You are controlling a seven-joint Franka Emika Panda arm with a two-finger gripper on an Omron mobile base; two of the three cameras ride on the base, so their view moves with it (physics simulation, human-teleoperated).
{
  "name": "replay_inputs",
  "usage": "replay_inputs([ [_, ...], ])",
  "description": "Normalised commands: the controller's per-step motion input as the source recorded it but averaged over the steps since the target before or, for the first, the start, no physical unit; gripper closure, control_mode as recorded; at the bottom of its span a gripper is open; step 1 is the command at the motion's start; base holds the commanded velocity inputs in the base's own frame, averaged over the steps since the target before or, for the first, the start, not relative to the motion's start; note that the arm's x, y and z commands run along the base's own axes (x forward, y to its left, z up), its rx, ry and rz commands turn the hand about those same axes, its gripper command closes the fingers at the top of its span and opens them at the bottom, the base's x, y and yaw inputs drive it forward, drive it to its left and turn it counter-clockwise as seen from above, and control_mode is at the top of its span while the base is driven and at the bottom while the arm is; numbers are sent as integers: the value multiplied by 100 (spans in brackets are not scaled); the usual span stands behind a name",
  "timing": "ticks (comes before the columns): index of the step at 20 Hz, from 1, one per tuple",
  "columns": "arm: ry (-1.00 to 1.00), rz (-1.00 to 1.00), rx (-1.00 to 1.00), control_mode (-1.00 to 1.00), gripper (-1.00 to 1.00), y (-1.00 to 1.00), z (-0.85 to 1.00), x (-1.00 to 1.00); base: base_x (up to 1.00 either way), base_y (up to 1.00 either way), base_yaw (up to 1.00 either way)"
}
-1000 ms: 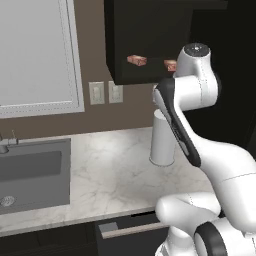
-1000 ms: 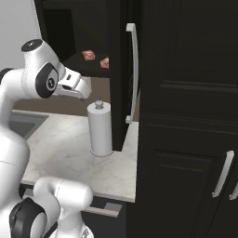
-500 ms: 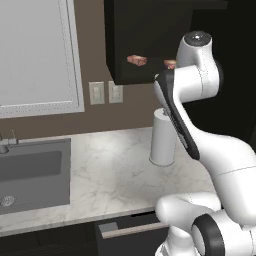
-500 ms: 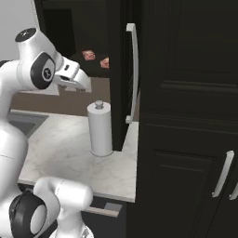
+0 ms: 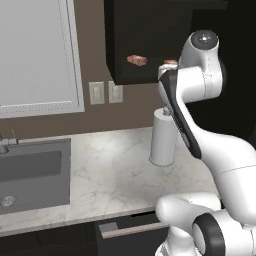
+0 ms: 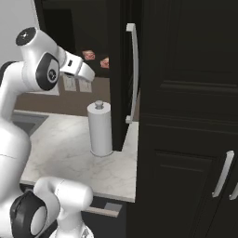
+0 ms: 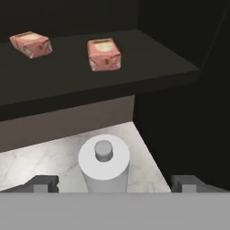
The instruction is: Locate and retrieve the bar soap and bar soap from the cabinet. Place them next to the sink.
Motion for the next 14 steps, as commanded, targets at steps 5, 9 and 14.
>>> replay_inputs([
  [5,-6,0,0,-100,-100,-1,-3,0,0,0,0],
  [9,1,0,0,-100,-100,0,6,1,0,0,0],
  [14,0,0,0,-100,-100,-2,24,8,0,0,0],
])
